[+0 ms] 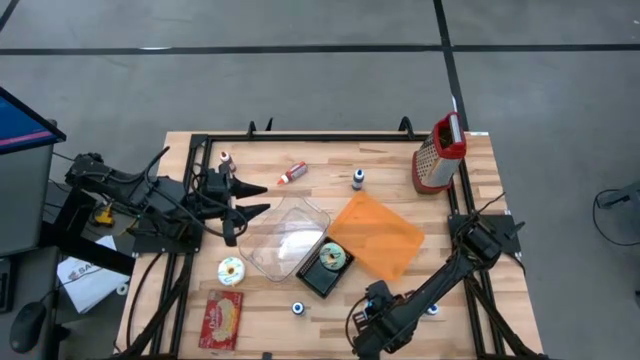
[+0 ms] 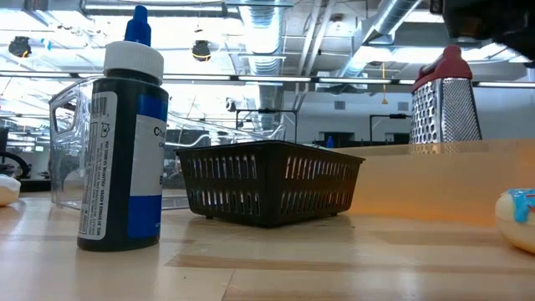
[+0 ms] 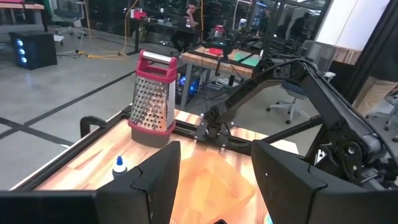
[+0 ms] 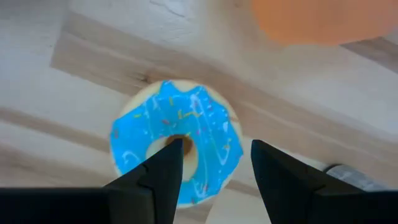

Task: Pick & Place Food Item
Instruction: Put the blue donut into the black bin

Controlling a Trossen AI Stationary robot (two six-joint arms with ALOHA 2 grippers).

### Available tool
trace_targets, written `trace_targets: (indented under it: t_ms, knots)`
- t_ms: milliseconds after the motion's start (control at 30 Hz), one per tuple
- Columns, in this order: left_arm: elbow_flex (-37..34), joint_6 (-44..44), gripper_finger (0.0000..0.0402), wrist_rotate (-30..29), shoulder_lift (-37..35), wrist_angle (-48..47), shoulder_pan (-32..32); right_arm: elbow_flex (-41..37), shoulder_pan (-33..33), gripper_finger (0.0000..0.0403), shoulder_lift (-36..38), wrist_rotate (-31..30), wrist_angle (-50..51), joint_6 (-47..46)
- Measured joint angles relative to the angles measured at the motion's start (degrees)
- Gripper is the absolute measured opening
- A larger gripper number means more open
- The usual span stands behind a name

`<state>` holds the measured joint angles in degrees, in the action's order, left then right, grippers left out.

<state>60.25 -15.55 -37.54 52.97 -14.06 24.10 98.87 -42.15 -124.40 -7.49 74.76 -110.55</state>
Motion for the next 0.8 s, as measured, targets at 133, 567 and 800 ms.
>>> trace_targets:
  t_ms: [133, 567, 800]
  knots:
    - [0.0, -0.1, 0.0195, 0.5, 0.0, 0.1, 0.0, -1.1, 0.1, 0.0182, 0.1, 0.0, -0.3, 0.9]
    - [0.0, -0.2, 0.0195, 0.7, 0.0, 0.0, 0.0, -1.7, -0.4, 0.0182, -0.4, 0.1, -2.9, 2.1]
    - [0.0, -0.2, 0.0195, 0.9, 0.0, 0.0, 0.0, -4.0, -0.3, 0.0182, -0.5, 0.2, -4.6, 2.7]
